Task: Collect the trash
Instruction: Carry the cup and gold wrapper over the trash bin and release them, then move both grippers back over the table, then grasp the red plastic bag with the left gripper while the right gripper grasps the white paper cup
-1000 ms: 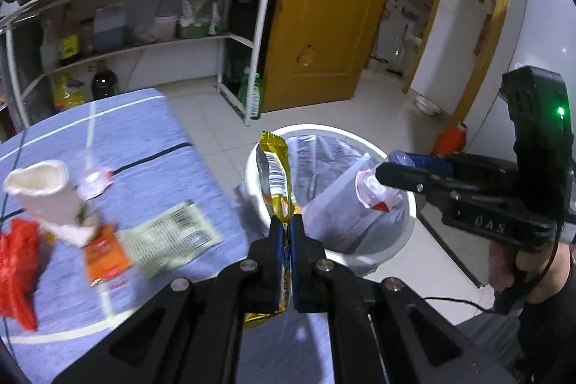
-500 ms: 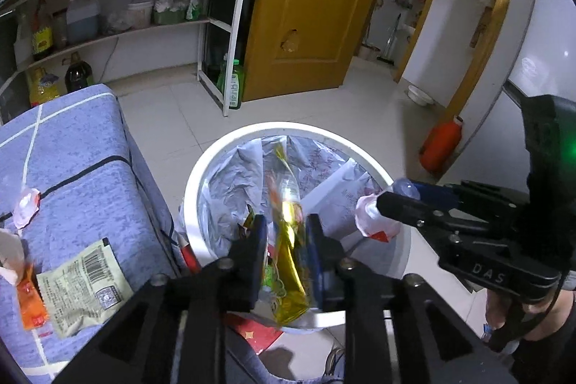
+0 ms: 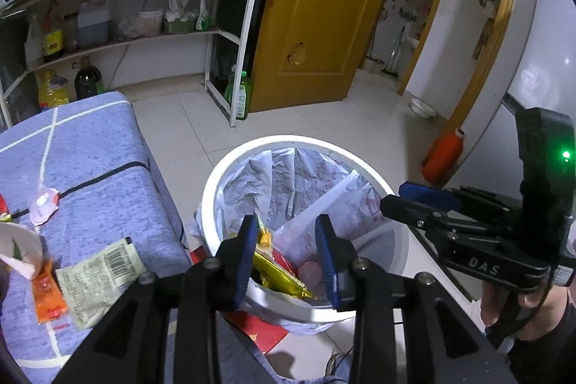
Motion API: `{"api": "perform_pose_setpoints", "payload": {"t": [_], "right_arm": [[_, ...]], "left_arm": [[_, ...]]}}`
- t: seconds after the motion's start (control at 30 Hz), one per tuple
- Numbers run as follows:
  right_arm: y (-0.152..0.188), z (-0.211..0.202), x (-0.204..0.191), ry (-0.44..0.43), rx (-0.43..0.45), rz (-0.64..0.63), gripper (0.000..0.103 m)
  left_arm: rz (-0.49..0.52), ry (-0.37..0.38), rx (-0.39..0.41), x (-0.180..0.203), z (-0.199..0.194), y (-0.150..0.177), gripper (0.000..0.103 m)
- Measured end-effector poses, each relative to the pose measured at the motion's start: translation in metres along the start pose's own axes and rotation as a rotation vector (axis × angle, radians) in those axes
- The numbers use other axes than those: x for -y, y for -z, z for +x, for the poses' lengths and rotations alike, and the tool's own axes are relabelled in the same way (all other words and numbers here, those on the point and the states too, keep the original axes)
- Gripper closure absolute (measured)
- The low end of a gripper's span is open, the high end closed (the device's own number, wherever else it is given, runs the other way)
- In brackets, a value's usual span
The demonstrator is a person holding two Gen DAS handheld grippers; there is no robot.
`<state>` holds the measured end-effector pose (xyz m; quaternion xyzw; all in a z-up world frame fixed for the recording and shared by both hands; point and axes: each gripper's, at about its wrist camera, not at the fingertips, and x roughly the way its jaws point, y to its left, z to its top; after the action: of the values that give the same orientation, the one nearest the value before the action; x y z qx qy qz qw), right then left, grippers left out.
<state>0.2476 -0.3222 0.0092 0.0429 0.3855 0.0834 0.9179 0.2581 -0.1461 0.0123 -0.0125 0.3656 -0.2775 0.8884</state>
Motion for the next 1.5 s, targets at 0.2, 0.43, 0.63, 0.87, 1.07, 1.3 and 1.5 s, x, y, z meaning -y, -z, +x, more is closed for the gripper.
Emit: {"api": "perform_pose_setpoints", "payload": {"t": [0.2,0.43,0.63,0.87,1.07,1.3,1.5], "right_arm": [[-0.003,-0.014,-0.02,-0.04,0.039,-0.044,0.065],[-0.01,-0.023,-0.053,-0.122,0.074,-0.102,0.065],[-0.011,-0.019,-0.09,-0.187,0.075,-0.164,0.065],[-0.01,-0.012,-0.139,-0.265,0.085,-0.261,0.065],[-0.012,0.002,-0.183,-0.313,0.084,-0.355,0.065],[-0.017,0.023,-0.217,-0.342,0.066,-0.424,0.064],[-0.026,0.044,-0.238,-0.362,0.056,-0.456,0.064]], "left_arm": [[-0.007,-0.024,0.033,-0.007,-0.023,0.007,0.068],[-0.031,-0.075,0.074,-0.026,-0.057,0.016,0.068],[-0.057,-0.151,0.105,-0.056,-0.094,0.03,0.067],[-0.124,-0.256,0.126,-0.109,-0.137,0.053,0.059],[-0.188,-0.346,0.112,-0.156,-0.154,0.072,0.054],[-0.199,-0.379,0.076,-0.191,-0.15,0.079,0.051],[-0.146,-0.426,0.057,-0.207,-0.144,0.074,0.049]]}}
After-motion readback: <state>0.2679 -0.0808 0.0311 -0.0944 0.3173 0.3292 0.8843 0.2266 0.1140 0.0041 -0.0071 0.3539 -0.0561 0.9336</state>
